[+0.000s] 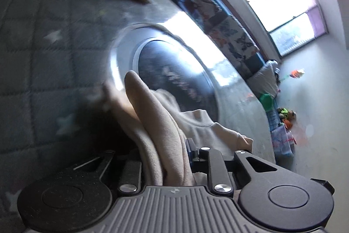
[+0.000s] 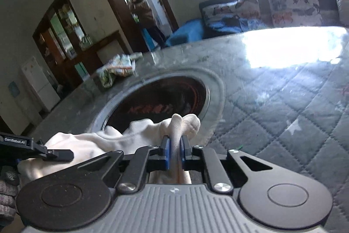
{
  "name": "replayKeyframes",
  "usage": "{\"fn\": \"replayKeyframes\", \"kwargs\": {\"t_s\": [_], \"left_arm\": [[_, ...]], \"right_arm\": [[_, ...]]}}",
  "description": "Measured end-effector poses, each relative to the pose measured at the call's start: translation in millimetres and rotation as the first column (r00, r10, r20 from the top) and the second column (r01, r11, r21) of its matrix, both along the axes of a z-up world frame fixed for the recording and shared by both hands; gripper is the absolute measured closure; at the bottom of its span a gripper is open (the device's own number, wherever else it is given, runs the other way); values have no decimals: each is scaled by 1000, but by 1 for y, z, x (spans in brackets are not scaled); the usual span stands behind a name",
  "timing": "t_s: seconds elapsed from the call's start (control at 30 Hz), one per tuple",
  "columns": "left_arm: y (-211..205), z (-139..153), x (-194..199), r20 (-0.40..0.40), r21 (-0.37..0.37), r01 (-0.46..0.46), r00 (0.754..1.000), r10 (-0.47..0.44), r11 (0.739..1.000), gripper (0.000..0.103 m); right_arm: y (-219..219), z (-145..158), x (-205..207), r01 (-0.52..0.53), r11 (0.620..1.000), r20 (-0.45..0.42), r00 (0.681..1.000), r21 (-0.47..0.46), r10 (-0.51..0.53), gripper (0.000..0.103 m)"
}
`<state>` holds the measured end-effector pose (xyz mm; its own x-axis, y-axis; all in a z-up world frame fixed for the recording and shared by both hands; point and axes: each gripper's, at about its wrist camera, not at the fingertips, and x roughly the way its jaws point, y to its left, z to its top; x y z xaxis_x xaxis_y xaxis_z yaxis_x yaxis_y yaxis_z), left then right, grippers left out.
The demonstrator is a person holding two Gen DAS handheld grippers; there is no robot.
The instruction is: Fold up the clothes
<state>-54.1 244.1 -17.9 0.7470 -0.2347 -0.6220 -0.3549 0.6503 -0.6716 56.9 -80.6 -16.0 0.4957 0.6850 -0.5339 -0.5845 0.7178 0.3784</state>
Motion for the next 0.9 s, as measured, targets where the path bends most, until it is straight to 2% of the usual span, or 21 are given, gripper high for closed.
{"fn": "replayKeyframes", "kwargs": {"t_s": [0.17,0.33,0.6,0.77,0.9], "left_arm": [[-29,20,32,30,46,95,995,-97,994,82],[-70,28,78,57,52,194,979,-197,980,82],[-144,35,148,82,68,341,935,-346,938,82],[-181,26,177,70,94,407,908,-414,909,82],[-197,4,185,-8,137,436,898,-439,889,78]], "right_arm": [[-30,23,-1,68,997,52,996,22,-70,95],[-72,43,6,171,985,107,979,18,-172,95],[-151,69,32,360,933,183,919,-26,-349,96],[-184,63,51,450,891,181,882,-57,-434,96],[-201,37,63,500,859,143,863,-107,-484,96]]}}
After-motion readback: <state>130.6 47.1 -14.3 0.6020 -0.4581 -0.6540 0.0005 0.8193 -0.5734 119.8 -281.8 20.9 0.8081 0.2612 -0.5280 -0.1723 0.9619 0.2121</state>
